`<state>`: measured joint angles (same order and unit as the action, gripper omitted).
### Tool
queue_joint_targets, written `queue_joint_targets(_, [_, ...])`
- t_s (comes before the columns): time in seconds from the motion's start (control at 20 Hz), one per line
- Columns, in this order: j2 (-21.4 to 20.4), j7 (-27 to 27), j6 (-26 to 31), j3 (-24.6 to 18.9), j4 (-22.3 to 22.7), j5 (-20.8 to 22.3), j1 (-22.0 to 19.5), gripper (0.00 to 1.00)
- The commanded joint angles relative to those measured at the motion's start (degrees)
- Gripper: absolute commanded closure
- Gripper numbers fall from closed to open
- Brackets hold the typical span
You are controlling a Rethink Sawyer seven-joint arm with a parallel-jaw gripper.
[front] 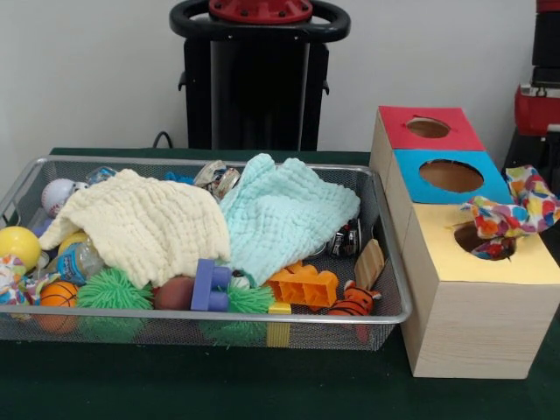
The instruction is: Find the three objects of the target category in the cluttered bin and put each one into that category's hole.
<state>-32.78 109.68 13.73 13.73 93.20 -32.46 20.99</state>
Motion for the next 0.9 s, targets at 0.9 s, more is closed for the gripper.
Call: queue_joint_targets(0.9, [-0.3, 9.3, 5.9, -1.2, -1.1, 1.8, -4.8, 1.00])
